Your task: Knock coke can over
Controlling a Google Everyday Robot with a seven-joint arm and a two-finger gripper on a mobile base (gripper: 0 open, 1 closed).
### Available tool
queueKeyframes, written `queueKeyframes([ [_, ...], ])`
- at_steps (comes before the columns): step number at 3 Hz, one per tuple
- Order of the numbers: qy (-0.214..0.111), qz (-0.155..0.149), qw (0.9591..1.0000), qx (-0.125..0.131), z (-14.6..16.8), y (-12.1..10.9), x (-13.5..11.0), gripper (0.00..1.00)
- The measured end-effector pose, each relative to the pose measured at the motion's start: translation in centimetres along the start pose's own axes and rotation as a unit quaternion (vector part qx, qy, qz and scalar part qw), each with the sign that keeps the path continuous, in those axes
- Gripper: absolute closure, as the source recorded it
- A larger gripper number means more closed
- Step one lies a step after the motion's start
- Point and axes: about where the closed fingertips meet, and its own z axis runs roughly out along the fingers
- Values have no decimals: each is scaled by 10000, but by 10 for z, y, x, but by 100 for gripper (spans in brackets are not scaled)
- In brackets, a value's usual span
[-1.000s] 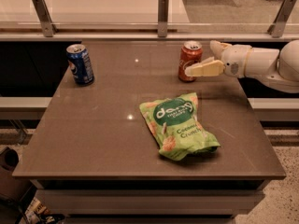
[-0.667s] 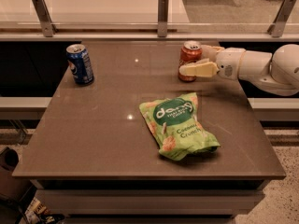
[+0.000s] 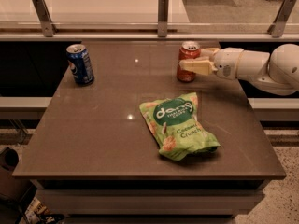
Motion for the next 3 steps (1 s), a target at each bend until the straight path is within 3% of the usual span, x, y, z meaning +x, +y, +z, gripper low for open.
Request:
queueKeyframes([
  [1, -2, 0, 10000, -24, 3, 2, 0, 88],
  [2, -3, 0, 10000, -47, 5, 3, -1, 100],
  [3, -3, 0, 10000, -47, 5, 3, -1, 100],
])
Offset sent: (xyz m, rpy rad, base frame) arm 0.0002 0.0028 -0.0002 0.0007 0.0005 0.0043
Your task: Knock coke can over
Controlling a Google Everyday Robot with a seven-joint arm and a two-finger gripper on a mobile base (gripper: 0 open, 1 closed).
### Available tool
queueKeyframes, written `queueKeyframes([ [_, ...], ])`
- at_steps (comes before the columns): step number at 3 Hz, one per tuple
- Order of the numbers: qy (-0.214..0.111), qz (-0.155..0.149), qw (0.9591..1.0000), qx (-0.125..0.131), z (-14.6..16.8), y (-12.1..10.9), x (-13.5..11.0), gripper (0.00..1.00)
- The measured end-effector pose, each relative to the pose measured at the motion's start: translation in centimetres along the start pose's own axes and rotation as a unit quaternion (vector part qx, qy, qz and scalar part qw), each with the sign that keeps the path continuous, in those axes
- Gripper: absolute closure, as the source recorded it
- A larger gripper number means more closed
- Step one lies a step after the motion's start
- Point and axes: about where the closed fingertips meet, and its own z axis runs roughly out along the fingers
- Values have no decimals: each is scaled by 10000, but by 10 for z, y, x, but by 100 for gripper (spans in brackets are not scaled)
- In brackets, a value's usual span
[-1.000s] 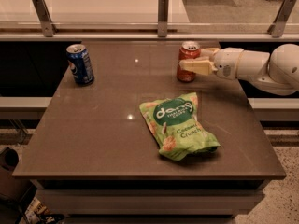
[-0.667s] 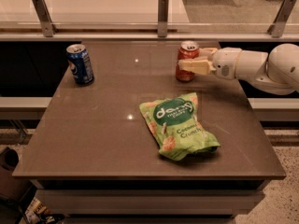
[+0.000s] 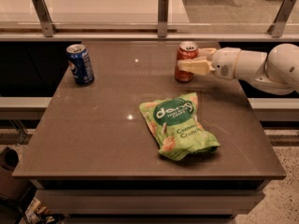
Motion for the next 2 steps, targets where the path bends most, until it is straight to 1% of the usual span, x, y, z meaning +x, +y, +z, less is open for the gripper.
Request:
queueKeyframes([
  [1, 312, -80, 9993, 175, -5, -5, -6, 100],
  [2, 752, -142, 9960, 453, -15, -19, -13, 100],
])
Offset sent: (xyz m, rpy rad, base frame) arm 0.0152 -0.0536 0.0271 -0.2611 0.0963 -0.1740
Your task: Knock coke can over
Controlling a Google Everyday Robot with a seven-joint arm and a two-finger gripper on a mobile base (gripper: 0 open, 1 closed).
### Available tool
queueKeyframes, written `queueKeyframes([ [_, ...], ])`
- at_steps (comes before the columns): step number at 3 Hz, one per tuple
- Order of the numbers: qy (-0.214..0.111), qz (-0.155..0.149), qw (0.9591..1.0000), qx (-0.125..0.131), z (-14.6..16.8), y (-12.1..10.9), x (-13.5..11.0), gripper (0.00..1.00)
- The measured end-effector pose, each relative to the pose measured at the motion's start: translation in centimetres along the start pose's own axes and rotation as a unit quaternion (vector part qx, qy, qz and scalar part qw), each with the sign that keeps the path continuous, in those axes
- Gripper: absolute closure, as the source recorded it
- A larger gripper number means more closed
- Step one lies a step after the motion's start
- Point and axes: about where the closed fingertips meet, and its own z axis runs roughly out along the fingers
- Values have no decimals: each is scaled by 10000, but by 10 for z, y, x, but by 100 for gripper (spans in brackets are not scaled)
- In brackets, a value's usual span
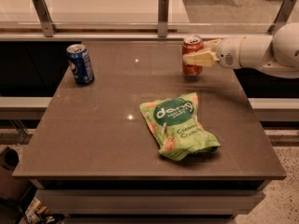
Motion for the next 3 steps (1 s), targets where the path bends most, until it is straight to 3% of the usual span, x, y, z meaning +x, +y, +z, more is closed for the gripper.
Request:
queueKeyframes([
  [1, 539, -82, 9980, 321, -8, -13, 0, 100],
  [2, 1286, -221, 9887, 743, -18, -24, 3, 100],
  [3, 1977, -381, 9732, 1107, -28, -29, 7, 100],
])
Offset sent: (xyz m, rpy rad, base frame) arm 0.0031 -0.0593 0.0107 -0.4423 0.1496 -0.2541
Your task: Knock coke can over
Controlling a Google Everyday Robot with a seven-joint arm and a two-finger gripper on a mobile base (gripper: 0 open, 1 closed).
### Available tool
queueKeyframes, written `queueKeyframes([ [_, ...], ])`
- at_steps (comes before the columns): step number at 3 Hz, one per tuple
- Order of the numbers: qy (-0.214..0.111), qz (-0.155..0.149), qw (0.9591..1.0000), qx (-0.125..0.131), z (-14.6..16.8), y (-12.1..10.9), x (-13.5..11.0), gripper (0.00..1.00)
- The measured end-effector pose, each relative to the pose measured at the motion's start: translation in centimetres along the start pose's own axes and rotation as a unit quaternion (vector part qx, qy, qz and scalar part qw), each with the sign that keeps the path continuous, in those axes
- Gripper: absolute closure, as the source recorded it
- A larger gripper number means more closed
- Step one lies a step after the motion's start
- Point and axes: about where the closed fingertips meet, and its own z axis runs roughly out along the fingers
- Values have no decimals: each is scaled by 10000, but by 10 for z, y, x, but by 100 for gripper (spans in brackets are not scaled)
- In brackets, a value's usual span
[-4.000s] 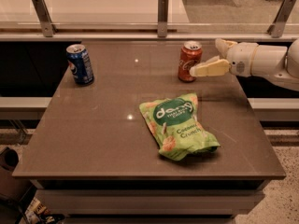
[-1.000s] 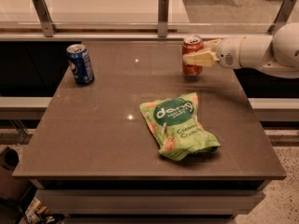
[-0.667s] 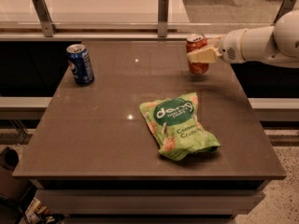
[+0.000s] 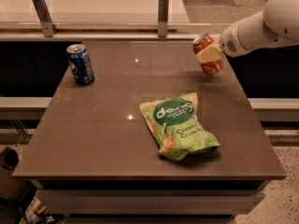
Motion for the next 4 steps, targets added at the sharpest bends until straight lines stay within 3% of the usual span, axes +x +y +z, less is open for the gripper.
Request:
queueKeyframes([
  [1, 612, -224, 9975, 277, -2, -3, 4, 100],
  [2, 1207, -554, 9900, 474, 4, 1, 2, 100],
  [3, 1623, -1008, 9808, 388, 20, 12, -5, 100],
  [4, 1792, -1346, 9745, 74, 44, 26, -9, 100],
])
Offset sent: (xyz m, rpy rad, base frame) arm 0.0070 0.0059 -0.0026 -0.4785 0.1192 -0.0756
